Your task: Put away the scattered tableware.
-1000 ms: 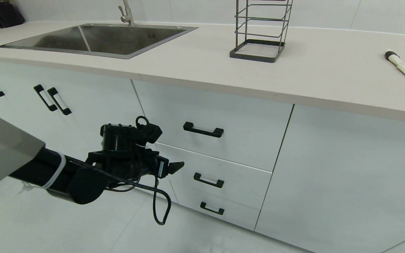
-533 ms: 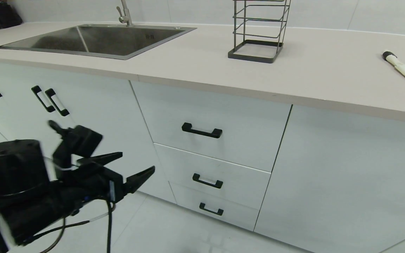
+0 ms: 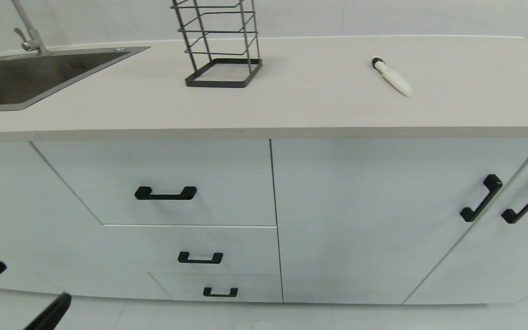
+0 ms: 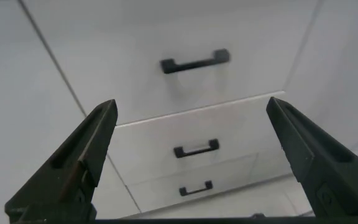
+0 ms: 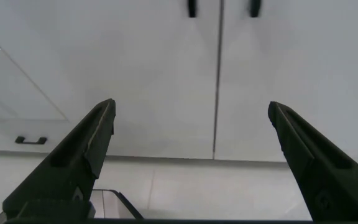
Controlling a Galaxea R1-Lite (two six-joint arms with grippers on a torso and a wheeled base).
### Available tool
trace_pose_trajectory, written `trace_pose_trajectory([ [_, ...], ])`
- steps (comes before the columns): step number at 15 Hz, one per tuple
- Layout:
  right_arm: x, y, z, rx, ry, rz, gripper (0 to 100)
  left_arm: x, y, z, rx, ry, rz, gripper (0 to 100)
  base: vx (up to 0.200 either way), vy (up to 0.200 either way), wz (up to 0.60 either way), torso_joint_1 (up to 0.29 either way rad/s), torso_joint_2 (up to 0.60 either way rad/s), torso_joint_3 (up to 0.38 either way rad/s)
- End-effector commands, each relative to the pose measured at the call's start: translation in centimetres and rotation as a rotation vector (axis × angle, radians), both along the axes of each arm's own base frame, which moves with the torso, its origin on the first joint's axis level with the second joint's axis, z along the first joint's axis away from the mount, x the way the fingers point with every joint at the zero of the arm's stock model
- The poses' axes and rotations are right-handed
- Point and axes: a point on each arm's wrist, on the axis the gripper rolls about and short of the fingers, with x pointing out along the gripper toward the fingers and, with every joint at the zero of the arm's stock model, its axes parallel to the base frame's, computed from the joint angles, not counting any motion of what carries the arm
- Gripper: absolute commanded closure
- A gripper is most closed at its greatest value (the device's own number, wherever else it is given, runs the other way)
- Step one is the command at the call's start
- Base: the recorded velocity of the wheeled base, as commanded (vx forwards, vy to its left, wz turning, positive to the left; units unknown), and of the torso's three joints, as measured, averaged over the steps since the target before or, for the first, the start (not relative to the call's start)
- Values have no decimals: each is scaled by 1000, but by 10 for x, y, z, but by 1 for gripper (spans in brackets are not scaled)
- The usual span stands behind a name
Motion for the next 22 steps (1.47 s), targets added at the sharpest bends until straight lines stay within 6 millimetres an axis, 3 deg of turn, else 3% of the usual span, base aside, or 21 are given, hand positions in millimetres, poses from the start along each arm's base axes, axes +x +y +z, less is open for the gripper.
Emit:
trace_pose_trajectory([
  [1, 0, 0, 0, -3, 1, 1, 0, -56, 3, -65, -4, -13, 60, 0, 0, 0, 0, 0, 0, 0],
  [2, 0, 0, 0, -5, 1, 1, 0, -59, 3, -75, -4, 31, 81, 0, 0, 0, 0, 0, 0, 0],
  [4, 0, 0, 0, -3, 1, 1, 0, -59, 4, -73, -34, 11, 140, 0, 0, 0, 0, 0, 0, 0],
  [6, 0, 0, 0, -5, 1, 1, 0, -58, 9, -79, -19, 50, 342, 0, 0, 0, 0, 0, 0, 0],
  [14, 0, 0, 0, -9, 1, -2, 0, -58, 8, -78, -86, 52, 323, 0, 0, 0, 0, 0, 0, 0],
  [18, 0, 0, 0, -8, 1, -2, 0, -58, 8, -78, -81, 51, 323, 0, 150, 0, 0, 3, -1, 3],
  [22, 0, 0, 0, 0, 1, -3, 0, -58, 8, -78, -89, 54, 324, 0, 0, 0, 0, 189, -101, -77],
])
